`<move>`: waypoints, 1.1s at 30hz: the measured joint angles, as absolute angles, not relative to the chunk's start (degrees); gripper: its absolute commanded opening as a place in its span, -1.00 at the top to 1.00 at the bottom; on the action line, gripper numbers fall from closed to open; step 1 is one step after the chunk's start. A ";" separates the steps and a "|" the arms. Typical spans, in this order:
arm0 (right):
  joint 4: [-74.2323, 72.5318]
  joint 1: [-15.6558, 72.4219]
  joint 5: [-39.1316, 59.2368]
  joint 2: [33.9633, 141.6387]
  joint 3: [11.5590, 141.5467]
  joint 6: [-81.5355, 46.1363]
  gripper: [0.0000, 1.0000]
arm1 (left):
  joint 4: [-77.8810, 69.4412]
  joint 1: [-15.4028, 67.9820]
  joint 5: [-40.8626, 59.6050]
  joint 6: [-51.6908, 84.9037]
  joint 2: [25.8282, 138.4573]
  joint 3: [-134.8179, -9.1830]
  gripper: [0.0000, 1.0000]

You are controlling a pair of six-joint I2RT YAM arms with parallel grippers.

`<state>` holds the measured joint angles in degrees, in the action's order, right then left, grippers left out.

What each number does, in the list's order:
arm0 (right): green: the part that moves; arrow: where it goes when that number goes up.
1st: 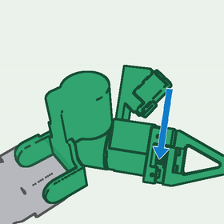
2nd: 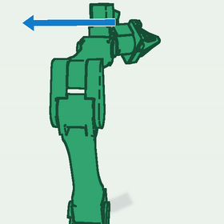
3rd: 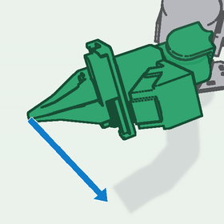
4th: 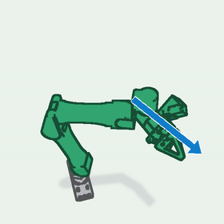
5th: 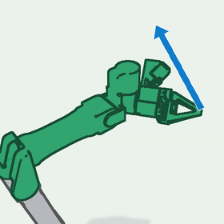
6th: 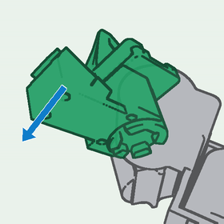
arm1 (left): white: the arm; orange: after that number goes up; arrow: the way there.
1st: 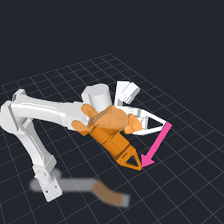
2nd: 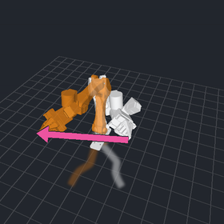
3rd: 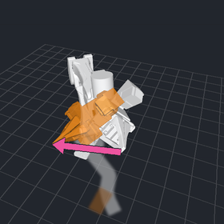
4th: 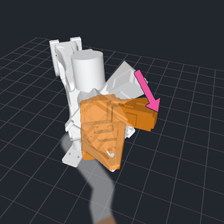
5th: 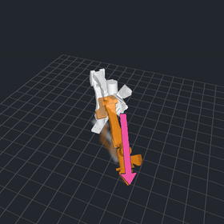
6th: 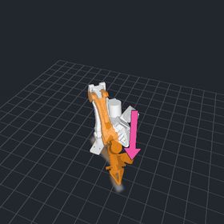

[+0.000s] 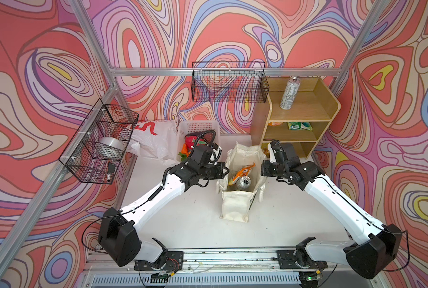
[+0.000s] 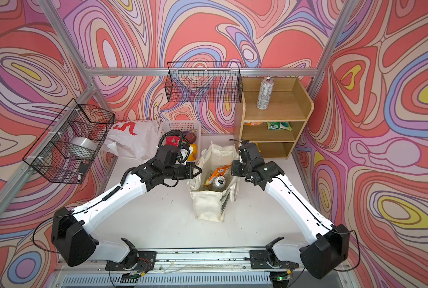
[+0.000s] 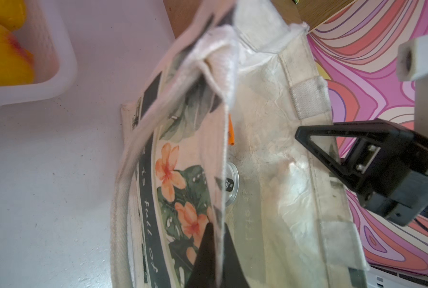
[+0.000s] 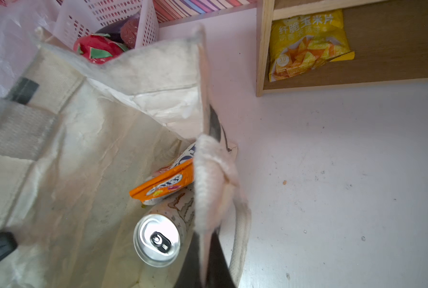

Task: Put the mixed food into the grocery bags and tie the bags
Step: 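Grasp the tote's far rim with the right gripper while left holds near rim, then slide the tote bag toward the shelf with both grippers holding its rims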

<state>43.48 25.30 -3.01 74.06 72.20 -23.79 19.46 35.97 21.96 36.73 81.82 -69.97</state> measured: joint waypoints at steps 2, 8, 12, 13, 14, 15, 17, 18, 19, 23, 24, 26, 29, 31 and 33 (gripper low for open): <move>44.66 25.28 -2.13 75.26 74.39 -23.24 1.00 | 18.90 36.03 22.65 36.73 82.39 -70.24 1.00; 48.45 25.04 -0.27 76.69 82.63 -22.70 1.00 | 16.05 38.39 23.42 36.93 84.20 -72.62 1.00; 51.05 24.43 -0.82 77.43 86.61 -21.78 1.00 | 14.66 42.35 23.53 37.87 86.19 -76.88 1.00; 51.29 24.03 -1.43 77.25 86.74 -21.61 1.00 | 14.28 43.24 23.40 38.00 87.00 -77.95 1.00; 51.70 23.49 -1.96 77.19 86.78 -21.32 1.00 | 13.85 44.10 23.16 38.17 87.83 -78.81 1.00; 52.34 22.35 -2.17 77.10 86.78 -21.02 1.00 | 13.34 45.01 22.92 38.37 88.75 -79.53 1.00; 53.52 18.41 -1.56 76.93 86.54 -20.62 1.00 | 11.84 46.41 22.37 39.13 90.45 -80.16 1.00; 53.80 15.70 -0.93 76.77 86.11 -20.56 1.00 | 10.83 47.07 22.04 39.57 91.22 -80.20 1.00; 53.95 12.82 -0.19 76.55 85.45 -20.47 1.00 | 10.02 47.59 21.58 39.94 91.90 -80.25 1.00; 54.08 4.47 1.45 75.18 82.41 -20.45 1.00 | 6.11 49.45 19.38 41.34 95.44 -80.73 1.00; 54.24 3.05 1.63 75.09 82.11 -20.40 1.00 | 5.15 49.95 18.94 41.93 96.77 -81.23 1.00; 54.59 1.19 1.52 75.20 82.08 -20.08 1.00 | 3.60 50.76 18.41 42.94 99.29 -82.46 1.00; 54.81 -0.95 1.54 75.90 82.19 -19.51 1.00 | 2.02 52.23 17.72 44.36 103.15 -85.73 1.00; 54.70 -1.74 1.50 76.62 82.24 -19.14 1.00 | 1.41 53.47 17.04 45.19 105.51 -88.05 1.00; 54.57 -2.22 1.32 77.47 82.30 -18.68 1.00 | 1.02 54.63 16.23 45.93 107.77 -90.70 1.00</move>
